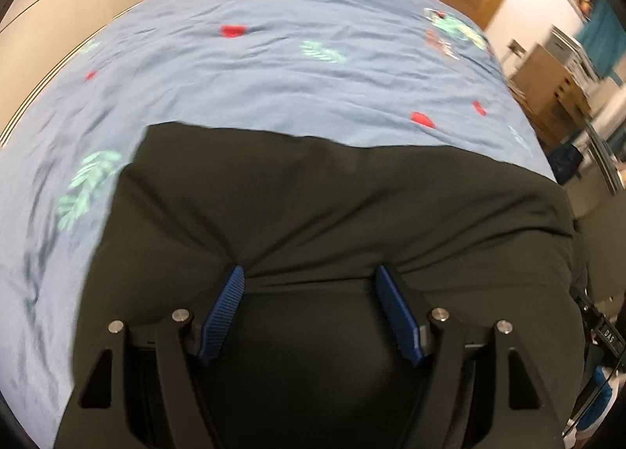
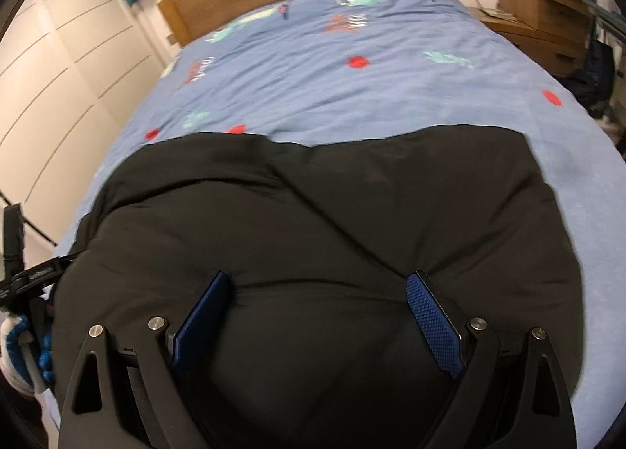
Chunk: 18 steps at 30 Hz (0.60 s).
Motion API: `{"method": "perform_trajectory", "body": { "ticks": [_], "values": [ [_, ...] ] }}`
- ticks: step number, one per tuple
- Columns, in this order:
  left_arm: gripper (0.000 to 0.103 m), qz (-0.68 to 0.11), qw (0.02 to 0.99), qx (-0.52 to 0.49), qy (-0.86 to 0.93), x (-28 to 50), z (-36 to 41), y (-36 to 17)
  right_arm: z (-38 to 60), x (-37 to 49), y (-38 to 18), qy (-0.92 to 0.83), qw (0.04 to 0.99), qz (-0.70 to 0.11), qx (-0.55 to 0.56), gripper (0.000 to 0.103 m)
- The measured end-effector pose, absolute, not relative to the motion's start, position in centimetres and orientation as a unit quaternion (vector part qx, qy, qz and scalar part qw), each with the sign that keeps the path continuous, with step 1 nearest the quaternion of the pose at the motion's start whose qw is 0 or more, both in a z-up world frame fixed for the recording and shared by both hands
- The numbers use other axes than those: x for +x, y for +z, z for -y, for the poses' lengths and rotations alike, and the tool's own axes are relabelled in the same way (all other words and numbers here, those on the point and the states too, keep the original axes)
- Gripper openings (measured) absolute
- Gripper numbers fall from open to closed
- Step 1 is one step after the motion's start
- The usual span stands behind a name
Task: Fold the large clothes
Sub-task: 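Lower the folded coat onto the duvet and press it flat with both grippers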
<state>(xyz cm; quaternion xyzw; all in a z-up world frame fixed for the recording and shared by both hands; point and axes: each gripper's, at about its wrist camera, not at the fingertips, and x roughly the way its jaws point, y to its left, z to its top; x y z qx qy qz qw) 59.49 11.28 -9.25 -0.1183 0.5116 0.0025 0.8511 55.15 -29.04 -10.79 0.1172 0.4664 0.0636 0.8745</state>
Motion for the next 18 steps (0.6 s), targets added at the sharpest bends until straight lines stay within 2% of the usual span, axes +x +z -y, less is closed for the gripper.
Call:
{"method": "perform_trajectory", "body": {
  "ticks": [5,11,18],
  "values": [
    [0.069,-0.499,0.862,-0.083,0.031,56.8,-11.7,-7.4,29.4,53.7,-9.6,0.015,0.877,-0.474,0.082,0.091],
    [0.069,-0.456,0.886,-0.082,0.019,52.1,-11.7,-6.4,28.7,49.2,-6.7,0.052,0.901,-0.422,0.084,0.091],
    [0.069,-0.431,0.899,-0.073,0.03,49.5,-11.5,-7.8,29.1,46.8,-9.8,0.059,0.9,-0.421,0.091,0.093]
  ]
}}
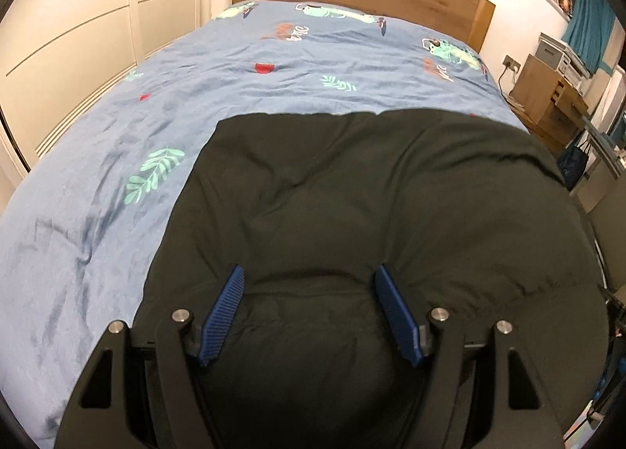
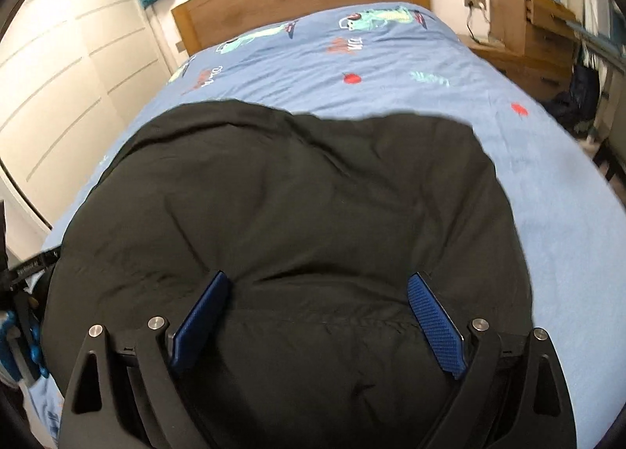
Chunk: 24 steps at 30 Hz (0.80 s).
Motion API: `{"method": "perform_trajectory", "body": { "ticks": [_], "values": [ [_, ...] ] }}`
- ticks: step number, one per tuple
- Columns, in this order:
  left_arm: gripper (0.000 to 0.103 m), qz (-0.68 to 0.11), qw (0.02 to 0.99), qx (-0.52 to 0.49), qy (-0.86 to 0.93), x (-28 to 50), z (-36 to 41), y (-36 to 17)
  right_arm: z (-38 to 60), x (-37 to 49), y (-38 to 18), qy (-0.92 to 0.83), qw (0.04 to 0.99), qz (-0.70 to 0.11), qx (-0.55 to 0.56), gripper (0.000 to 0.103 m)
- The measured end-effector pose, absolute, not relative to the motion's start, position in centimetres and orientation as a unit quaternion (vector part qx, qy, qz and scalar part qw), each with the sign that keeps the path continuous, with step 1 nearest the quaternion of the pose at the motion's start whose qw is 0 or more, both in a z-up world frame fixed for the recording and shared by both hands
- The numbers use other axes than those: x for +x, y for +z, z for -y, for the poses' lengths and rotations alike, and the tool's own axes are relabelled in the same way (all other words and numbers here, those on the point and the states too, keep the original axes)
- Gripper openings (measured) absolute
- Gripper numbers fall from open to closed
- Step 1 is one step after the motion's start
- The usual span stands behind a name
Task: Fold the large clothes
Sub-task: 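Lower the folded coat onto the duvet and press it flat with both grippers, then withdraw both open grippers from the folded black coat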
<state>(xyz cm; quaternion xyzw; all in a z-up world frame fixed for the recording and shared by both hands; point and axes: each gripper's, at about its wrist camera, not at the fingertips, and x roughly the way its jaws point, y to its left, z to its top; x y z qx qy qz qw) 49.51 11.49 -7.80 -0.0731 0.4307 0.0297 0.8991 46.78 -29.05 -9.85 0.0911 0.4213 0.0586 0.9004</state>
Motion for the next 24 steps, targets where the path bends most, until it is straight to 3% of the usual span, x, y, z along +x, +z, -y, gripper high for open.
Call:
{"method": "perform_trajectory", "body": {
  "ticks": [24],
  "values": [
    [0.069,-0.417,0.908,-0.019,0.046,46.7,-10.3,-7.7,30.6,43.5,-10.0,0.013,0.899,-0.432,0.079,0.098]
  ]
}}
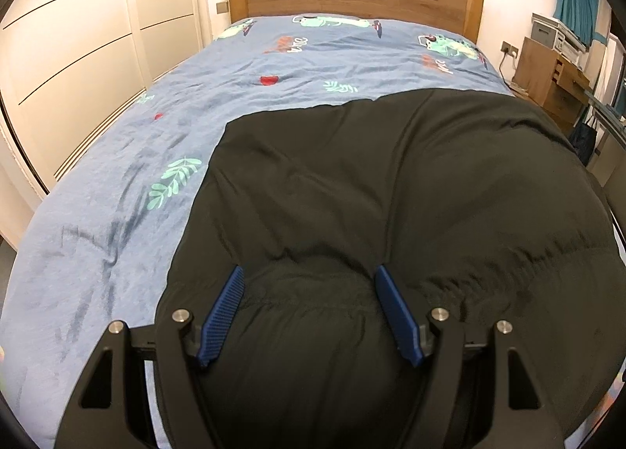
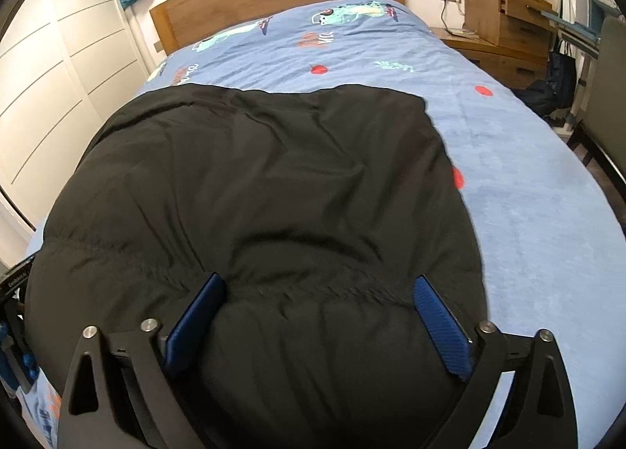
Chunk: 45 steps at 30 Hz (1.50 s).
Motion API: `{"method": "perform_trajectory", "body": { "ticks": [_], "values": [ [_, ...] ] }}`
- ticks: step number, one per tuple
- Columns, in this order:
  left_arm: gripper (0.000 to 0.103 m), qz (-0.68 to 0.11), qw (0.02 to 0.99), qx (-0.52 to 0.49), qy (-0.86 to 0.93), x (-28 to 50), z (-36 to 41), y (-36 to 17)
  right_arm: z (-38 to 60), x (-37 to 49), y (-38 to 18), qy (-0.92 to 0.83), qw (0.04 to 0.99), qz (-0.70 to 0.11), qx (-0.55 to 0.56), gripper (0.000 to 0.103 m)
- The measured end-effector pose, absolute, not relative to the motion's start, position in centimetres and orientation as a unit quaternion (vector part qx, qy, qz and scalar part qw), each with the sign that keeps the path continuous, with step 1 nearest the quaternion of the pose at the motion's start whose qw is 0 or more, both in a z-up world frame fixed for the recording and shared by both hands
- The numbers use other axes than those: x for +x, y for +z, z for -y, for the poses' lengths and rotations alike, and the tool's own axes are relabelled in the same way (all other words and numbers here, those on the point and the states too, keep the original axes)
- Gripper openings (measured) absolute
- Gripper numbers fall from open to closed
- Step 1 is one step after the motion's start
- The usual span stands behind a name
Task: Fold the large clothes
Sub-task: 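Withdraw both open grippers from the folded black coat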
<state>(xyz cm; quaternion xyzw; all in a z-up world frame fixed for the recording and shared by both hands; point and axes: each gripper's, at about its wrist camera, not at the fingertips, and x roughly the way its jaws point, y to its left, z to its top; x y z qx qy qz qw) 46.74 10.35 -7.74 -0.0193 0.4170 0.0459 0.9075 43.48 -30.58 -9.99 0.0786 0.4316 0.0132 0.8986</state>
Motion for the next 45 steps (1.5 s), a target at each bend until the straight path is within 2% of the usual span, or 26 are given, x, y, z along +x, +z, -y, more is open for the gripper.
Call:
{"method": "perform_trajectory", "body": {
  "ticks": [6,23,35,39,45],
  "values": [
    [0.069,-0.428,0.903,-0.016,0.028,45.7,-10.6,-6.8,32.3,41.3,-9.3,-0.004,0.898,-0.433,0.081,0.102],
    [0.069,-0.429,0.903,-0.01,0.028,39.5,-12.0,-3.3,35.6,34.4,-6.7,-0.012,0.895,-0.433,0.109,0.102],
    [0.069,-0.49,0.868,-0.039,0.068,35.6,-17.0,-5.3,35.6,31.8,-6.1,0.004,0.892,-0.434,0.124,0.102],
    [0.069,-0.49,0.864,-0.074,0.082,33.7,-19.7,-6.2,36.1,31.5,-6.3,0.003,0.892,-0.434,0.127,0.102],
    [0.069,-0.441,0.879,-0.172,0.061,30.6,-24.4,-6.7,37.2,31.2,-7.2,0.004,0.889,-0.435,0.143,0.102]
  ]
}}
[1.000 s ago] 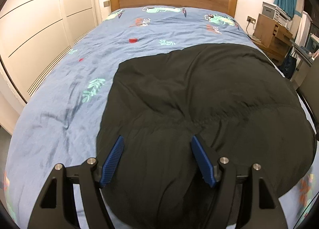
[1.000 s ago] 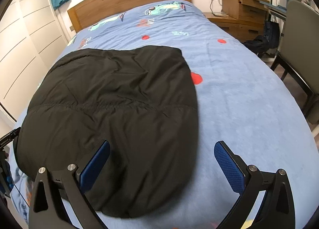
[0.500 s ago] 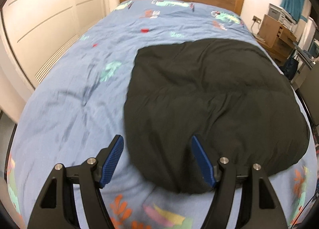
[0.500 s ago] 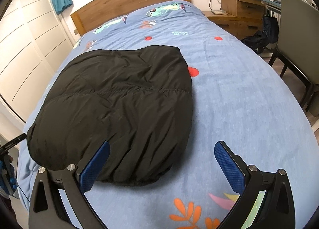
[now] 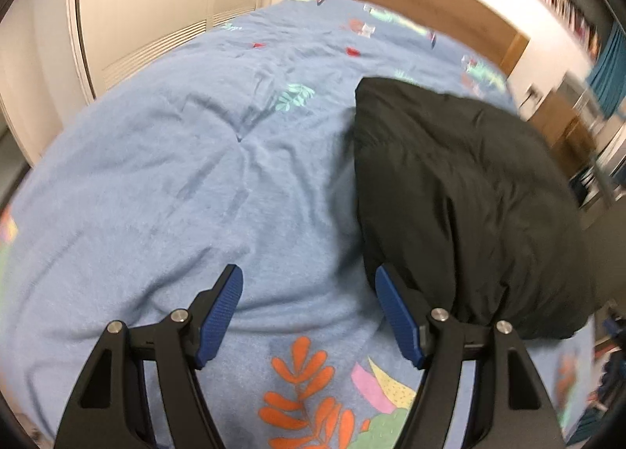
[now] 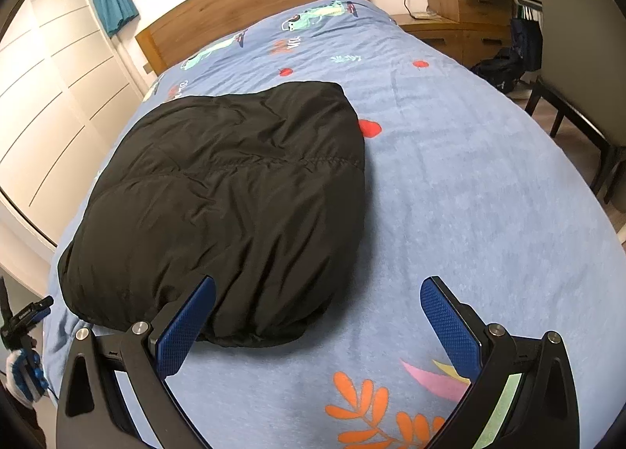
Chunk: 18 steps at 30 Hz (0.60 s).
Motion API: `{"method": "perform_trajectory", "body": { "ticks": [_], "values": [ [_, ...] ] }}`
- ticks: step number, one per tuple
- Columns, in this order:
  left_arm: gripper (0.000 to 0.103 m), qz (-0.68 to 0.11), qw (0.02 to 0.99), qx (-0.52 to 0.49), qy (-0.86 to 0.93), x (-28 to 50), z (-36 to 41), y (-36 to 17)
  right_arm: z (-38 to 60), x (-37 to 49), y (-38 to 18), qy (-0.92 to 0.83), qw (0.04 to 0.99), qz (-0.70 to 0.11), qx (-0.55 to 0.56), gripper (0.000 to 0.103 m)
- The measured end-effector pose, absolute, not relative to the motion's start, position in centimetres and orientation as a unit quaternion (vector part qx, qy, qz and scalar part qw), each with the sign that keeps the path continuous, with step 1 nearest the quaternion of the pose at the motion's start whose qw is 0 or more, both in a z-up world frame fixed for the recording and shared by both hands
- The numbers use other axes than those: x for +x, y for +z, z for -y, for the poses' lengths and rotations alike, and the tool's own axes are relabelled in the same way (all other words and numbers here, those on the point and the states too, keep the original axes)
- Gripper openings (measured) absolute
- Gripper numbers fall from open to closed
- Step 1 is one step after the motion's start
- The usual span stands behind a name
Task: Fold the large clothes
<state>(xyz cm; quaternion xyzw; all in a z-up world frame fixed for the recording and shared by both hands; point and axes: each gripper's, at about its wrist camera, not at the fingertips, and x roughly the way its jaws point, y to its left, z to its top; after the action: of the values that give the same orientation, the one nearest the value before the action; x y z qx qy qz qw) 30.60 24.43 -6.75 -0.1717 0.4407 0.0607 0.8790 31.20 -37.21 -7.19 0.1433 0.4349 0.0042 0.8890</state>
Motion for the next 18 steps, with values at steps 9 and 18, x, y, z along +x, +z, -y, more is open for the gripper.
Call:
{"method": "perform_trajectory", "body": {
  "ticks": [9,18],
  "values": [
    [0.069,-0.447,0.864,-0.233,0.008,31.7,-26.1,-7.9,38.3,32.2,-9.5,0.005,0.879,-0.446,0.17,0.102],
    [0.069,-0.425,0.822,-0.357,-0.127,36.4,-26.1,-8.5,39.2,34.0,-9.7,0.009,0.877,-0.44,0.191,0.102]
  ]
}}
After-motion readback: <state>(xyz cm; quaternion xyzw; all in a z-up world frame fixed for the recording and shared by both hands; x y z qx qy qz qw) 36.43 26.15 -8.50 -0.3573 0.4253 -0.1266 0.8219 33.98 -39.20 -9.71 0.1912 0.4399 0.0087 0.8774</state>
